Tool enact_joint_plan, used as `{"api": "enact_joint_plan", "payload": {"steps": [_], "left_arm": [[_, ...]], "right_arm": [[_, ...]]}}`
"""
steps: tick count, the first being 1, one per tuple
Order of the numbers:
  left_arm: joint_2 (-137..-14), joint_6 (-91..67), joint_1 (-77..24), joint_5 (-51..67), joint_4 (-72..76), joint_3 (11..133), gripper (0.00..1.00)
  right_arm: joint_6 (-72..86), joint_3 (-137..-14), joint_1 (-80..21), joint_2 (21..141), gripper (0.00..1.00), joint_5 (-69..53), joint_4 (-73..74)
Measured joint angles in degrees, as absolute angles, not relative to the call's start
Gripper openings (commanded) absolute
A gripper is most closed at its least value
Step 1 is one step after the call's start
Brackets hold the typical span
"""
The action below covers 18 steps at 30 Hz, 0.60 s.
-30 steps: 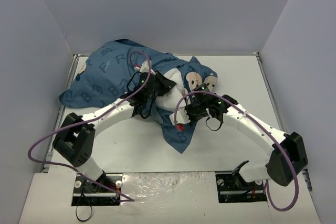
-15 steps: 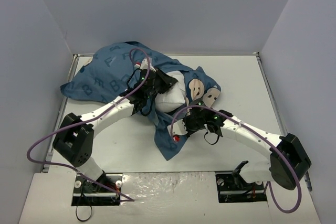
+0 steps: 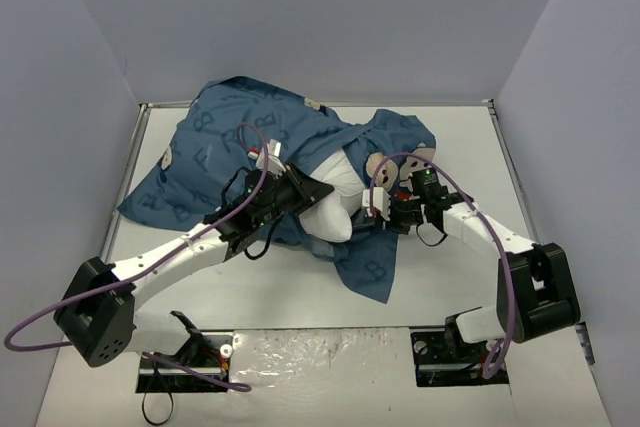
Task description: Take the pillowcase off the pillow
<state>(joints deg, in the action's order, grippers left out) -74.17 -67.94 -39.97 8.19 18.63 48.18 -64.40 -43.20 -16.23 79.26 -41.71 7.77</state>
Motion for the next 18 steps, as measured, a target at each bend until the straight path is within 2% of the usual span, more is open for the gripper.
{"api": "enact_joint_plan", "payload": {"steps": [1, 2, 6, 11, 13, 15, 18], "left_arm": [[-74.5, -67.9, -40.7, 7.7, 18.7, 47.9, 0.02], [-75.1, -67.8, -41.5, 7.5, 18.8, 47.9, 0.02], [-78.2, -67.5, -43.6, 6.2, 21.8, 47.9, 0.02], [-85.7, -67.5, -45.0, 4.6, 27.1, 48.5, 0.02], [-88.9, -67.5, -45.8, 4.1, 28.8, 49.5, 0.02], [-91.7, -67.5, -46.7, 3.5, 30.1, 51.1, 0.02], [-94.5, -67.5, -47.6, 2.7, 31.5, 53.4, 0.02]], "right_arm": [[-64.0, -43.2, -15.4, 79.7, 0.16, -43.0, 9.1], [-63.5, -43.2, -14.6, 80.0, 0.23, -44.2, 10.7], [-61.0, -47.2, -11.0, 79.5, 0.36, -50.5, 19.9], [-52.1, -56.1, -9.5, 75.3, 0.42, -54.7, 26.7], [-48.0, -59.3, -9.4, 74.3, 0.45, -55.0, 27.3], [-43.2, -61.7, -9.4, 73.7, 0.57, -54.6, 27.4], [-34.5, -62.5, -9.5, 73.6, 0.64, -50.7, 26.4]]}}
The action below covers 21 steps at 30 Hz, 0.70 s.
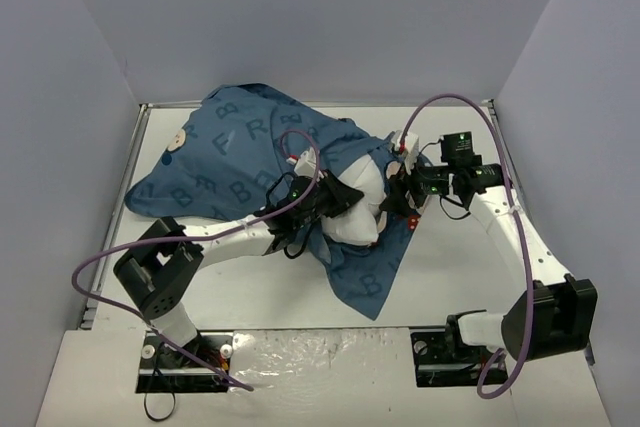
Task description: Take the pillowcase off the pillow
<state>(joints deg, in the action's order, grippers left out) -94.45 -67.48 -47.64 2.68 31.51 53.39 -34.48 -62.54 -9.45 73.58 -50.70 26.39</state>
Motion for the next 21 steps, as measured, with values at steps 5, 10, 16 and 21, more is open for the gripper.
{"api": "enact_joint_plan", "payload": {"steps": [5, 10, 16, 21], "left_arm": [[-96.9, -67.5, -48.1, 2.3, 32.7, 55.8, 0.02], [-97.2, -67.5, -48.4, 1.8, 33.3, 55.9, 0.02], [-97.2, -67.5, -48.8, 1.2, 33.5, 55.9, 0.02], [-95.9, -67.2, -48.9, 1.1, 33.0, 55.1, 0.02]], "right_arm": [[-15.5, -61.0, -13.1, 73.6, 0.79, -30.0, 20.4], [-1.6, -58.2, -18.1, 73.7, 0.76, -12.1, 15.4], [5.0, -57.8, -18.1, 77.6, 0.46, -1.0, 8.6], [6.7, -57.7, -14.7, 82.8, 0.19, 1.3, 4.6]]}}
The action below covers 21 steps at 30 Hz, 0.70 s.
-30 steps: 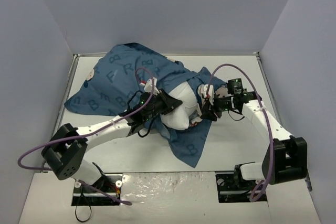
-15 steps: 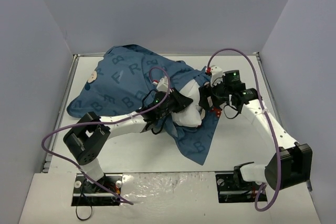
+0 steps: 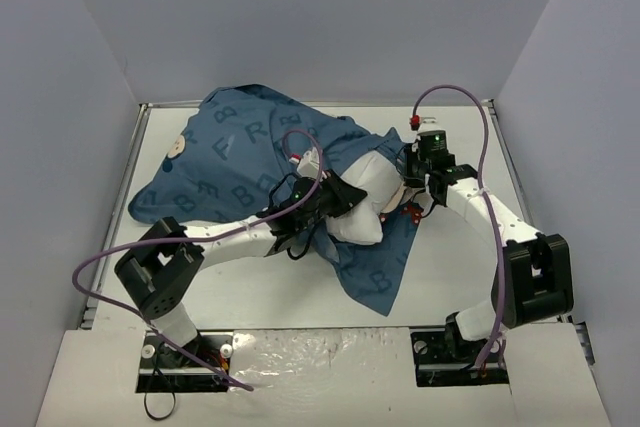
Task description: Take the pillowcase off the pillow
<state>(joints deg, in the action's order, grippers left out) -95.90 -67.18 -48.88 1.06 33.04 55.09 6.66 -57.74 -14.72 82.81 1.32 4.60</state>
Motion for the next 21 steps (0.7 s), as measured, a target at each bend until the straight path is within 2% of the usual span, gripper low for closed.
{"api": "enact_joint_plan", "payload": {"steps": [1, 4, 12, 21], "left_arm": [[-95.2, -67.0, -49.0, 1.1, 32.9, 54.6, 0.02], [-92.9, -66.4, -49.2, 1.3, 32.0, 53.4, 0.02], [-87.7, -64.8, -49.4, 4.2, 27.1, 52.5, 0.02], [-76.2, -62.0, -48.1, 8.0, 15.1, 51.6, 0.02]], "right_arm": [[6.7, -57.7, -13.7, 83.5, 0.09, 1.1, 3.6], [7.1, -56.7, -11.2, 85.3, 0.00, -0.3, 1.0], [6.9, -56.2, -8.0, 90.8, 0.00, -8.7, -3.1], [7.3, -59.0, -2.6, 105.5, 0.00, -23.3, -3.7]]}}
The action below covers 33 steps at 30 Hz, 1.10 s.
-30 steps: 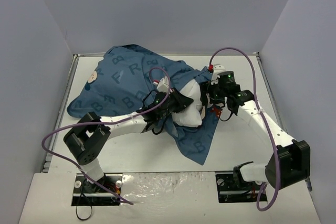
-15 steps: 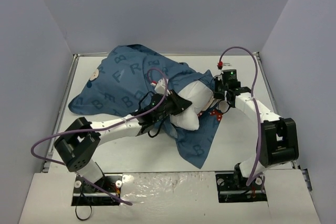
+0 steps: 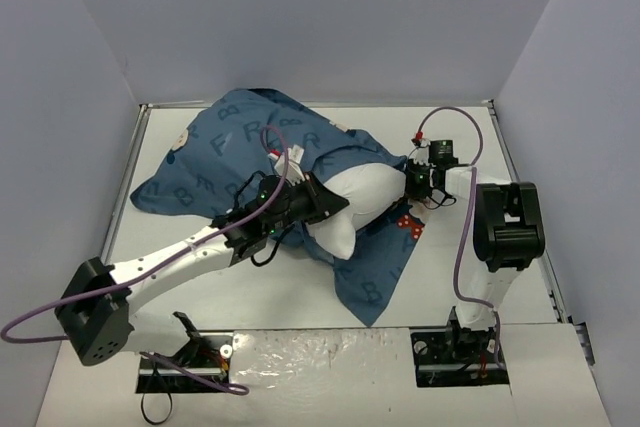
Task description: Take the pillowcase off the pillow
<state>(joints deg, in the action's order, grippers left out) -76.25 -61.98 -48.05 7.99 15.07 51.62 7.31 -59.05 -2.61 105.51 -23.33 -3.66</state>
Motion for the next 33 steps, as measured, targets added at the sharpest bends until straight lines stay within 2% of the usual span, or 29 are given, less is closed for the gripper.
{"api": "enact_joint_plan", "payload": {"steps": [6, 11, 13, 14, 17, 18, 22, 23, 25, 29, 33], "left_arm": [[-70.3, -61.5, -46.7, 9.5, 11.2, 50.8, 0.02], [-71.3, -61.9, -46.5, 11.4, 11.2, 51.0, 0.02], [-73.1, -62.5, -46.5, 12.3, 12.8, 51.5, 0.02], [-74.3, -62.9, -46.6, 12.7, 14.0, 51.9, 0.02], [-79.0, -63.8, -47.2, 13.8, 17.5, 53.5, 0.02], [-80.5, -64.1, -47.6, 14.2, 18.6, 54.0, 0.02], [-86.4, -65.3, -49.1, 15.2, 22.9, 56.1, 0.02], [-87.9, -65.5, -49.5, 15.4, 24.1, 56.9, 0.02], [-91.1, -65.9, -50.0, 15.5, 26.3, 58.5, 0.02], [-98.4, -67.2, -50.5, 15.5, 30.5, 63.0, 0.02], [-106.3, -68.3, -50.9, 15.7, 33.8, 70.0, 0.02]], "right_arm": [[7.0, -60.6, -2.2, 108.0, 0.00, -30.4, -4.4], [5.7, -61.8, -1.5, 109.7, 0.00, -35.3, -4.7], [4.8, -61.9, -0.5, 110.1, 0.04, -37.8, -4.6], [4.2, -62.0, 0.3, 110.1, 0.17, -39.2, -4.2], [3.2, -62.7, 3.0, 109.4, 0.47, -40.5, -2.3], [2.2, -63.6, 4.3, 108.7, 0.62, -40.5, -1.1], [-1.8, -69.4, 10.7, 102.8, 0.83, -39.8, 4.5], [-3.2, -71.7, 12.6, 100.7, 0.92, -39.8, 5.8], [-4.9, -75.2, 15.8, 96.3, 1.00, -39.8, 7.2], [-5.2, -76.8, 20.7, 86.5, 1.00, -44.0, 9.0], [1.4, -71.1, 21.3, 82.1, 1.00, -52.6, 10.3]]}}
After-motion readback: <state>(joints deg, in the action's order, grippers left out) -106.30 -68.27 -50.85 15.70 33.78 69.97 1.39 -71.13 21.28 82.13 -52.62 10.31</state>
